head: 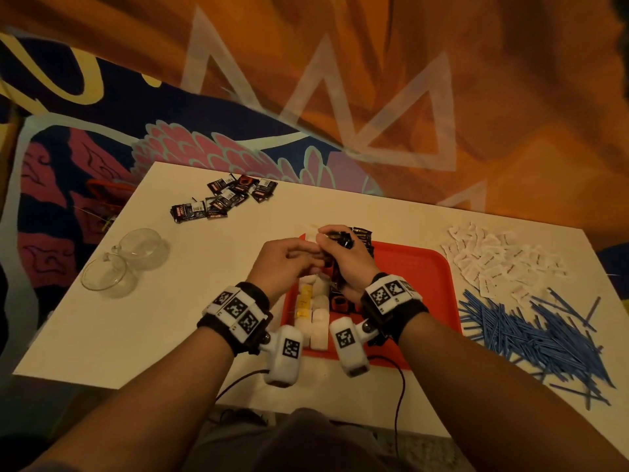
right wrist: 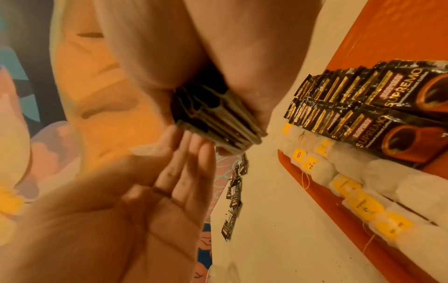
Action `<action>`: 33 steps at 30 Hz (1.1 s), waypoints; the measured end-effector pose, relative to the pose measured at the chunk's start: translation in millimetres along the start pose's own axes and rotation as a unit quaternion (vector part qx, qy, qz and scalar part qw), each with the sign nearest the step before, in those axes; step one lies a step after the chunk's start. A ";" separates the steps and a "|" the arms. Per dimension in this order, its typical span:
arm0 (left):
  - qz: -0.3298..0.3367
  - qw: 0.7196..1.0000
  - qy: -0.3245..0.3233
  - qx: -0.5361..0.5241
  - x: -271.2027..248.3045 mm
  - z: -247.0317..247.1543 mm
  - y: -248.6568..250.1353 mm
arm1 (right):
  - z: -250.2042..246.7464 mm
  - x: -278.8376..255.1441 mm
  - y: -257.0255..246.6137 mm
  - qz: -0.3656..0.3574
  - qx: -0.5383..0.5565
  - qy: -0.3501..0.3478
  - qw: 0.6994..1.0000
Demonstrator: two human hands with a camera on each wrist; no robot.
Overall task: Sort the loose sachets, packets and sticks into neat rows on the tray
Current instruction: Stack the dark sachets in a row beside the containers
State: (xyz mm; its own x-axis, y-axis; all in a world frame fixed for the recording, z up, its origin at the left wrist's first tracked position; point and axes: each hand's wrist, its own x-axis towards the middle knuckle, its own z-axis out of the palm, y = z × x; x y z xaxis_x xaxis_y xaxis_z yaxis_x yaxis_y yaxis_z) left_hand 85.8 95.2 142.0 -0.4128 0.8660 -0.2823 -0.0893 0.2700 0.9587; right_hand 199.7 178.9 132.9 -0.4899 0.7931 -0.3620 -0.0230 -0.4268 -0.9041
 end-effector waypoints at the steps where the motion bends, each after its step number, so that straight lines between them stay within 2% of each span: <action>1: -0.004 1.000 0.025 -0.010 2.0 -0.7 -1.2 | -0.2 1.4 -1.0 -0.005 0.005 0.011 1.000; 3: -0.023 0.998 0.033 -0.040 2.9 -0.3 -2.1 | 2.0 2.9 -3.0 -0.014 0.024 0.022 0.999; 6: -0.105 0.979 -0.064 -0.162 0.0 3.8 1.5 | 11.1 -0.8 -6.6 -0.002 0.069 -0.023 0.997; 10: -0.129 0.964 -0.119 -0.200 2.0 -1.0 3.7 | 14.2 -1.9 -8.3 0.021 0.055 -0.073 0.996; 12: -0.134 0.966 -0.115 -0.190 4.6 -5.4 2.6 | 10.3 2.1 -5.3 0.024 0.000 -0.077 0.997; 14: -0.132 0.973 -0.089 -0.168 7.3 -8.3 0.7 | 4.1 1.6 -6.5 -0.015 -0.166 -0.062 0.984; 16: -0.130 0.980 -0.037 -0.143 11.1 -8.3 -1.7 | -1.9 -3.9 -12.5 -0.116 -0.359 -0.037 0.925; 18: -0.128 0.984 0.014 -0.121 13.4 -6.4 -3.6 | -3.1 -10.8 -21.8 -0.231 -0.492 -0.081 0.835; 20: -0.117 0.988 0.022 -0.102 13.0 -1.9 -3.7 | 3.4 -16.0 -27.7 -0.251 -0.628 -0.148 0.721; 21: -0.107 0.990 0.011 -0.088 12.2 1.8 -3.0 | 6.6 -16.4 -27.6 -0.238 -0.678 -0.163 0.676; 22: -0.099 0.992 -0.002 -0.080 10.9 5.9 -1.7 | 8.8 -15.4 -26.8 -0.223 -0.704 -0.166 0.653; 23: -0.095 0.992 -0.014 -0.087 9.3 9.1 0.0 | 9.5 -13.8 -27.1 -0.215 -0.710 -0.162 0.651; 26: -0.096 0.976 -0.090 -0.175 5.7 7.1 4.8 | 7.2 -9.0 -28.9 -0.232 -0.675 -0.137 0.687; 28: -0.122 0.940 -0.149 -0.281 3.2 -0.7 4.2 | 4.0 -8.0 -29.4 -0.235 -0.633 -0.137 0.725; 30: -0.160 0.898 -0.179 -0.369 1.2 -6.5 2.4 | 1.6 -7.9 -28.4 -0.248 -0.596 -0.148 0.749; 31: -0.164 0.886 -0.190 -0.389 0.1 -6.4 1.9 | 0.8 -8.4 -28.0 -0.262 -0.579 -0.154 0.756; 33: -0.157 0.881 -0.192 -0.403 -0.7 -3.0 0.6 | -1.6 -8.6 -28.3 -0.279 -0.542 -0.168 0.774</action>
State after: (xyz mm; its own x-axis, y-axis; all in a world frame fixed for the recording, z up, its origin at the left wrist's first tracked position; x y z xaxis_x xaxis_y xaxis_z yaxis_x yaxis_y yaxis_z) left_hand 83.3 93.4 142.9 0.0705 0.9220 -0.3808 -0.8225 0.2697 0.5007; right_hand 206.0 184.9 161.3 -0.8709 0.4866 0.0689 0.3431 0.7025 -0.6235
